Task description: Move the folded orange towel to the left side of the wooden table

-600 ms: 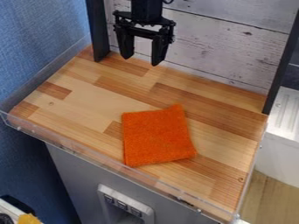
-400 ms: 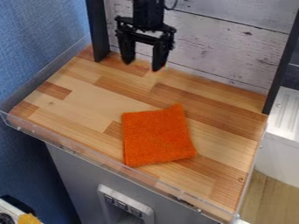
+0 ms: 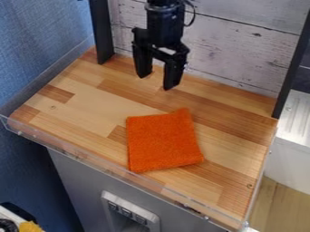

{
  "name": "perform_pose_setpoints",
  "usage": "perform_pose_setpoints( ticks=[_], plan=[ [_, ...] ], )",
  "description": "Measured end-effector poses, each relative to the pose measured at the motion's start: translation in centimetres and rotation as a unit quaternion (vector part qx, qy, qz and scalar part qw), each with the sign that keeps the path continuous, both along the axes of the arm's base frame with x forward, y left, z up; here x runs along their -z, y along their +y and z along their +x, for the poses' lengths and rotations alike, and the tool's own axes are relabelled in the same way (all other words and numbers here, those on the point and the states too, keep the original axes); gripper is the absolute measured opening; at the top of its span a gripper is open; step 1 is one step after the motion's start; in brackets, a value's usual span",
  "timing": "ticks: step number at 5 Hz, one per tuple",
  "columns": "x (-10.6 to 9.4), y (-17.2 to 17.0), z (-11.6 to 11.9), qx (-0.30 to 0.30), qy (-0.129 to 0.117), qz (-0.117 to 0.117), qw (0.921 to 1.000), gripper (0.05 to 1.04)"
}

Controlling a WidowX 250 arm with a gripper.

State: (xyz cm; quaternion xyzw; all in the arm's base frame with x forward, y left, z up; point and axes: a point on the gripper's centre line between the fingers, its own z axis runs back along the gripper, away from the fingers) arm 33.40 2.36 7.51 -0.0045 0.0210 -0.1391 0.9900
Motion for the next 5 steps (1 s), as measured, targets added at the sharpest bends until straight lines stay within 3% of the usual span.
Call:
perform_pose_setpoints(
  ticks=[2, 4, 5],
  plan=[
    [-0.5, -1.9, -2.3, 0.112, -0.041, 0.0, 0.9928, 0.998],
    [-0.4, -3.8, -4.9, 0.186, -0.054, -0.005, 0.981, 0.973],
    [0.4, -4.1, -5.9, 0.212, -0.046, -0.017, 0.9761, 0.675]
  ],
)
